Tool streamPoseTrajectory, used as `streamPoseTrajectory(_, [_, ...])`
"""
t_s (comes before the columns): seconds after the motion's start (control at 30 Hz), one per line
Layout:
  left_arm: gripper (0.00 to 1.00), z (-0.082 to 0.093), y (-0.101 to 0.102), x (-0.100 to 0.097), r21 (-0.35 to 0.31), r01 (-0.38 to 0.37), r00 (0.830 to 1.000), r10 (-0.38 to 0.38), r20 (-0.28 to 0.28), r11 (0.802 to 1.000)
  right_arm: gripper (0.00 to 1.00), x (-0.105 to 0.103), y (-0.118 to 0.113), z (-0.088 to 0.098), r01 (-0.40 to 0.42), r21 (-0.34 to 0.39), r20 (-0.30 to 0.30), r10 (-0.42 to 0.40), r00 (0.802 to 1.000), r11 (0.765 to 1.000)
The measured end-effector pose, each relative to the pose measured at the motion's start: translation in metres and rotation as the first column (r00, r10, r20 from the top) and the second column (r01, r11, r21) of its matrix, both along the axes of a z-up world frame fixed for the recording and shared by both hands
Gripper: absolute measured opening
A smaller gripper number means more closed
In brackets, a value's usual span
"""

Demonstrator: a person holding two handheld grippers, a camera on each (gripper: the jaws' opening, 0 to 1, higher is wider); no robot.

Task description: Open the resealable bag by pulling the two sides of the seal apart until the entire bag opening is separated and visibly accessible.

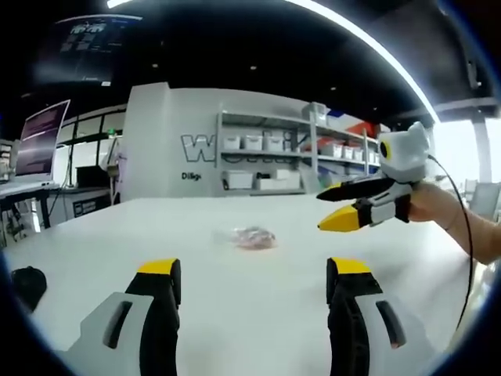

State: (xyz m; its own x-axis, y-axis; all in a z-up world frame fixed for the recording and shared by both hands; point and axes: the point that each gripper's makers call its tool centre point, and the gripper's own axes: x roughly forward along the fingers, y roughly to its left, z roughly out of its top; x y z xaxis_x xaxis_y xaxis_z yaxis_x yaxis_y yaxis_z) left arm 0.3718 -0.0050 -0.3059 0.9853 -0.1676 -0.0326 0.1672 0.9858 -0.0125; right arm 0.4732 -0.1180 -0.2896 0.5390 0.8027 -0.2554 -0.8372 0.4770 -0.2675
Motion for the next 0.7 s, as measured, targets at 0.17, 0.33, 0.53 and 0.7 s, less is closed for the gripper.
streamPoseTrajectory(0.17, [0.75,0.000,0.003,0.002,0.002,-0.005,1.000,0.005,-0.002,1.000,0.59,0.003,0.006,-0.003,-0.003,-0.008,-0.001,0.003,1.000,1.000])
streamPoseTrajectory(0.33, [0.75,-0.002,0.007,0.002,-0.004,-0.013,1.000,0.013,-0.008,1.000,0.58,0.003,0.009,-0.002,-0.008,-0.010,-0.005,0.008,1.000,1.000])
streamPoseTrajectory(0.53, [0.75,0.000,0.007,0.001,-0.003,-0.012,1.000,0.012,-0.007,1.000,0.57,0.004,0.011,0.000,-0.010,-0.016,0.001,0.010,1.000,1.000])
streamPoseTrajectory(0.7, [0.75,0.001,0.005,0.001,0.001,-0.010,1.000,0.010,-0.004,1.000,0.57,0.004,0.013,0.000,-0.015,-0.022,-0.001,0.015,1.000,1.000])
